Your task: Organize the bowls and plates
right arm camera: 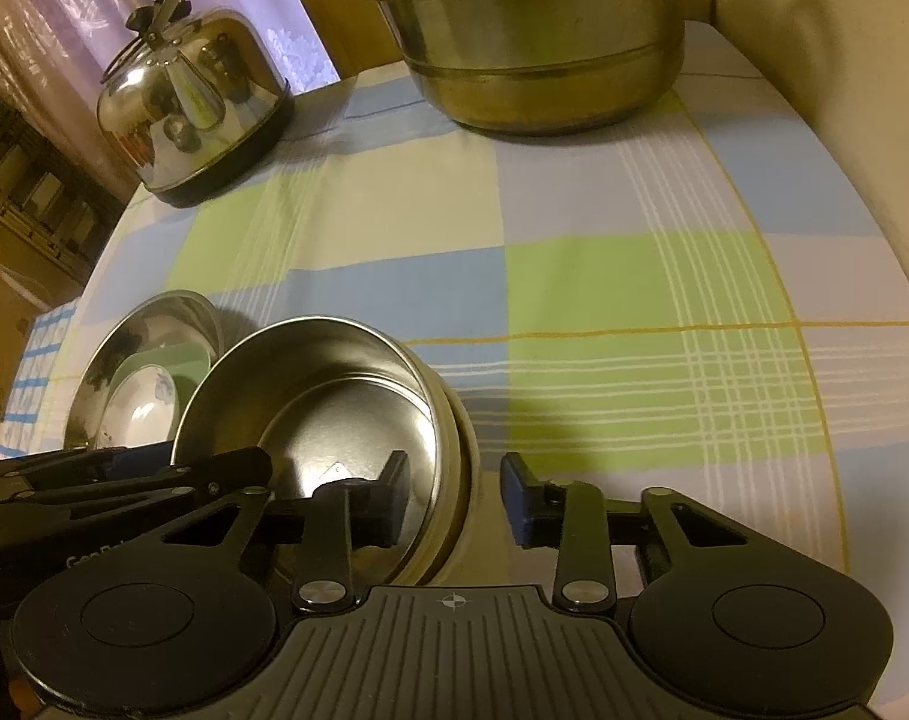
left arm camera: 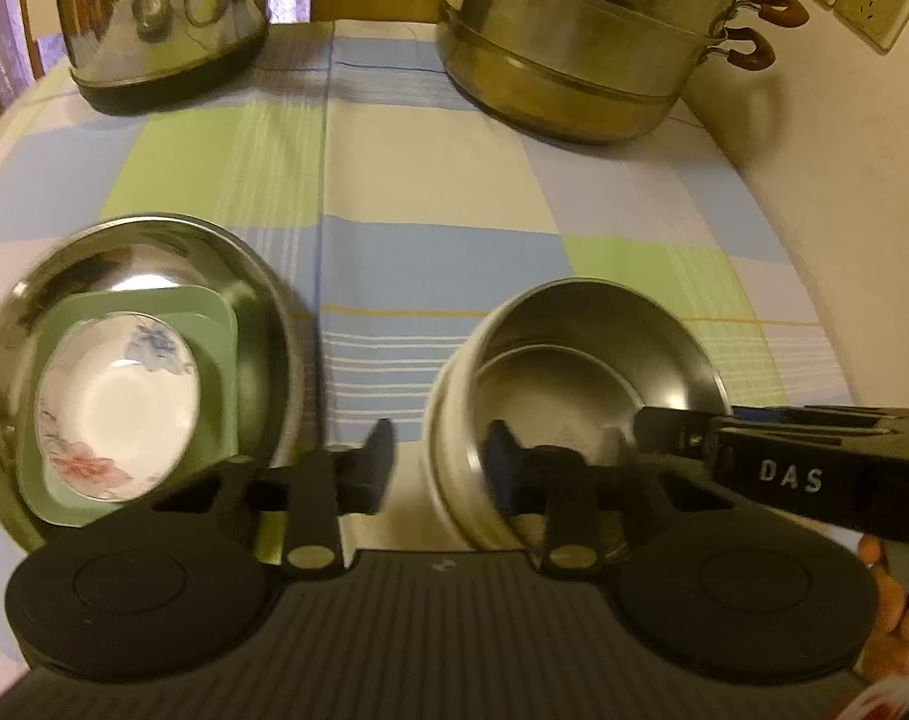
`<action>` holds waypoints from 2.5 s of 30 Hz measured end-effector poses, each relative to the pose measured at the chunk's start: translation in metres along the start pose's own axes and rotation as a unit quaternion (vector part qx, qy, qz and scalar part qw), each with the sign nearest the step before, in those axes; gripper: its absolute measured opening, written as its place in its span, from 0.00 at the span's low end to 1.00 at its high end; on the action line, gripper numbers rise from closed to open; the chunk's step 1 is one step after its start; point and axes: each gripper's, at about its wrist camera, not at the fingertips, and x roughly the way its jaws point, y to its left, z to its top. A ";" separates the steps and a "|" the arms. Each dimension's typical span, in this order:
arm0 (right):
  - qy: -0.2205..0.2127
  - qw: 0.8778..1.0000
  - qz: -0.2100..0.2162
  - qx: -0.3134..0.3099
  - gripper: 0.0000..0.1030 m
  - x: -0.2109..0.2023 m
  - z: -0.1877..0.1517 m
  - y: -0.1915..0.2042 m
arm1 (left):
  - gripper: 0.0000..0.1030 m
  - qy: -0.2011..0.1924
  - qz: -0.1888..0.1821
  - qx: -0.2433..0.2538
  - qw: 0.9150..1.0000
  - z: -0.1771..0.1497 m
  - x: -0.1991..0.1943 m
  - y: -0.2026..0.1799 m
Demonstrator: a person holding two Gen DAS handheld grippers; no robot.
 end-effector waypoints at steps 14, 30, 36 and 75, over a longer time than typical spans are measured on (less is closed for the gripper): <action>0.006 1.000 -0.002 0.000 0.28 0.007 0.004 0.000 | 0.24 0.005 0.023 0.000 1.000 0.002 0.004 -0.007; 0.005 1.000 0.000 -0.017 0.19 0.006 0.004 0.002 | 0.20 0.001 0.028 -0.017 0.999 0.001 0.004 -0.009; 0.015 1.000 -0.002 -0.026 0.16 0.009 0.008 0.002 | 0.20 0.003 0.027 -0.022 0.999 -0.001 0.002 -0.008; -0.015 0.999 -0.010 -0.038 0.15 -0.014 0.028 0.088 | 0.20 -0.038 0.012 -0.019 0.999 0.018 -0.062 0.058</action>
